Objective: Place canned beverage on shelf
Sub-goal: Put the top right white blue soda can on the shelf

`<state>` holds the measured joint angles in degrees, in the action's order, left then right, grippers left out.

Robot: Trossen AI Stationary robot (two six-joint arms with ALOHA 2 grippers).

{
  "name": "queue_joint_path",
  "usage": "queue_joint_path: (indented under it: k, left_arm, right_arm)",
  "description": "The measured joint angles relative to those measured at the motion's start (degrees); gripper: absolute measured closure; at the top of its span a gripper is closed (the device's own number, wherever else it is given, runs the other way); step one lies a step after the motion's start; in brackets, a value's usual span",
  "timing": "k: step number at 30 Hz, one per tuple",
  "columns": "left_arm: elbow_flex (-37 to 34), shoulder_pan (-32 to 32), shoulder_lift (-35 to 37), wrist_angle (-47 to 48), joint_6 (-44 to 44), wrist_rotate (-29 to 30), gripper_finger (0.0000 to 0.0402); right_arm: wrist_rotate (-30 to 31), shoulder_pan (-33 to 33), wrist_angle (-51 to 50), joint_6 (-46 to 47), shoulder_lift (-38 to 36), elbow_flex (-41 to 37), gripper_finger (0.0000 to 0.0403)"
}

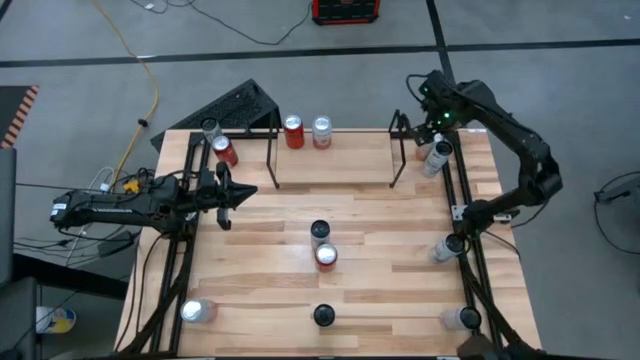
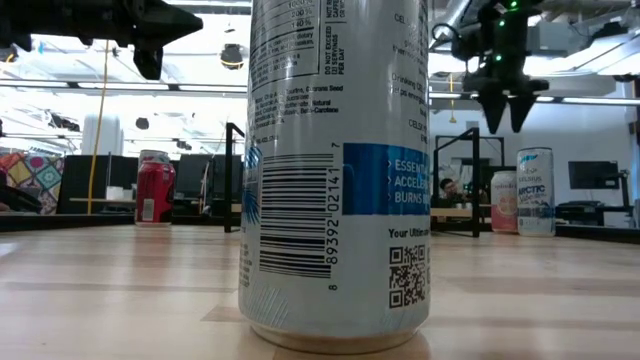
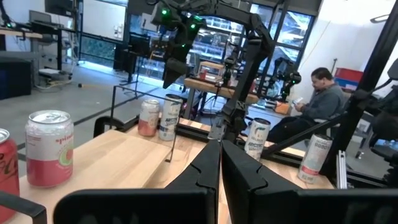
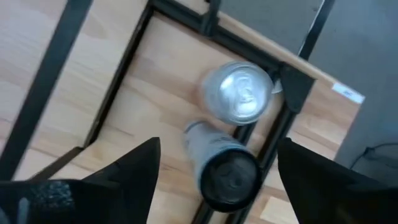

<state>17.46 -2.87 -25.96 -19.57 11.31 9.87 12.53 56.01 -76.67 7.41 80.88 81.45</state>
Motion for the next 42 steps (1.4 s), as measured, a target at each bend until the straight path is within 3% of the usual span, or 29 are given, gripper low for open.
queue_joint_path:
  k: [18, 32, 42]
  left_arm:
    - [0.0, 0.0, 0.0, 1.1, 0.5, -0.4, 0.0401]
    - [0.0, 0.0, 0.0, 1.1, 1.5, -1.6, 0.0401]
    - [0.0, 0.0, 0.0, 1.2, 0.8, -1.6, 0.0401]
  right_arm:
    - [7.0, -3.1, -11.2, 3.1, 6.9, 0.0, 0.0097]
    - [6.8, -1.4, -13.4, 0.2, 14.9, -0.1, 0.0097]
    - [1.4, 0.3, -13.4, -3.2, 16.9, -0.1, 0.0097]
